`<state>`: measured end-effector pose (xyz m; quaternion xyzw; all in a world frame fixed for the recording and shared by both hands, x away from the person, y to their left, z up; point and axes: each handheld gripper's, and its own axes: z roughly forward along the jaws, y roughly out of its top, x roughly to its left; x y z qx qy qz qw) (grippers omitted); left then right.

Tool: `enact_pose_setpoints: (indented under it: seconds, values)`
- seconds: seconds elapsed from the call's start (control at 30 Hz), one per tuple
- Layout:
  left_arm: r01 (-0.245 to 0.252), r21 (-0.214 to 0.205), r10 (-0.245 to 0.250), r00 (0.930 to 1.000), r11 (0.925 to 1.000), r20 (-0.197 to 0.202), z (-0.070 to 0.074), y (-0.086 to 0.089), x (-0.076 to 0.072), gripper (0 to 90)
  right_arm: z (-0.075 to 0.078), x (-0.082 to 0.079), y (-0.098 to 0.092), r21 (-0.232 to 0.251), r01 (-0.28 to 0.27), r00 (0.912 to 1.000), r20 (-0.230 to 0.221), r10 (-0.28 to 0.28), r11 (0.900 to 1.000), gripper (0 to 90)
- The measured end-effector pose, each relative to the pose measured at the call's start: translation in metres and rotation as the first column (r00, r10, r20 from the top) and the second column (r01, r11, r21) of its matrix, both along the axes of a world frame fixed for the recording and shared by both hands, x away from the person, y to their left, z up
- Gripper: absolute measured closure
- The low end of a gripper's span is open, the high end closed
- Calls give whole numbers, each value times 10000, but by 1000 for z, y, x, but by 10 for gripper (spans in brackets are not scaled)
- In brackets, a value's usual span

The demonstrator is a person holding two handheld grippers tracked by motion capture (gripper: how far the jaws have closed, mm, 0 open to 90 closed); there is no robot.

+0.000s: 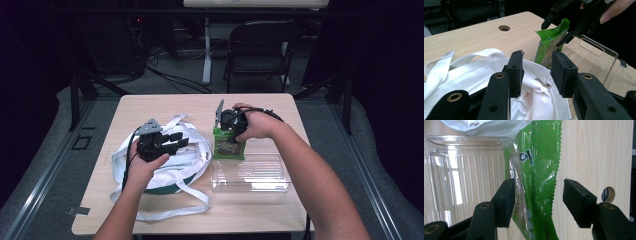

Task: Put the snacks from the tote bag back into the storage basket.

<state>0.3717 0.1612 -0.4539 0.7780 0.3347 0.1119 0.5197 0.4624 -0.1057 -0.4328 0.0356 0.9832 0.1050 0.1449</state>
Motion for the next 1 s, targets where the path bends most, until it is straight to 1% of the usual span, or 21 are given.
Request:
enact_pose_setpoints:
  seconds: [0.23, 0.53, 0.6, 0.63, 0.67, 0.77, 0.8, 0.87, 0.9, 0.97, 1.0]
  values:
    - [-51, -32, 51, 10000, 10000, -42, -2, 1, 1, 619, 3, -1, -1, 101, 71, 10000, -57, -71, 9999, 435]
    - [-104, -75, 103, 9999, 9999, -55, -1, 2, 1, 609, 8, -3, -3, 133, 104, 9999, -11, -104, 9999, 433]
    - [-120, -77, 119, 9999, 9999, -62, -1, 2, 1, 607, 10, -4, -4, 269, 118, 9999, -4, -118, 9996, 433]
    - [-116, -83, 116, 9999, 9999, -67, -1, 2, 1, 604, 12, -4, -5, 235, 114, 9999, 38, -115, 9997, 432]
    - [-87, -86, 87, 9999, 9999, -61, -1, 2, 1, 598, 13, -5, -6, 357, 166, 9999, 42, -168, 9992, 432]
    - [-150, -145, 149, 9999, 9998, -42, -1, 3, 1, 580, 17, -6, -7, 394, 222, 9996, 150, -228, 9990, 432]
    - [-188, -185, 186, 9998, 9997, -79, -1, 3, 1, 574, 21, -8, -9, 563, 302, 9992, 227, -316, 9980, 432]
    - [-200, -153, 198, 9997, 9997, -105, 0, 4, 1, 570, 23, -9, -9, 621, 311, 9992, 238, -326, 9976, 432]
    - [-215, -167, 214, 9997, 9996, -86, 0, 4, 1, 559, 27, -12, -11, 802, 375, 9990, 222, -394, 9961, 429]
    - [-243, -87, 242, 9997, 9997, -90, 0, 5, 1, 555, 29, -12, -11, 726, 340, 9991, 241, -359, 9968, 429]
    - [-263, -138, 262, 9996, 9996, -77, -1, 5, 1, 551, 33, -15, -13, 929, 430, 9988, 198, -450, 9948, 428]
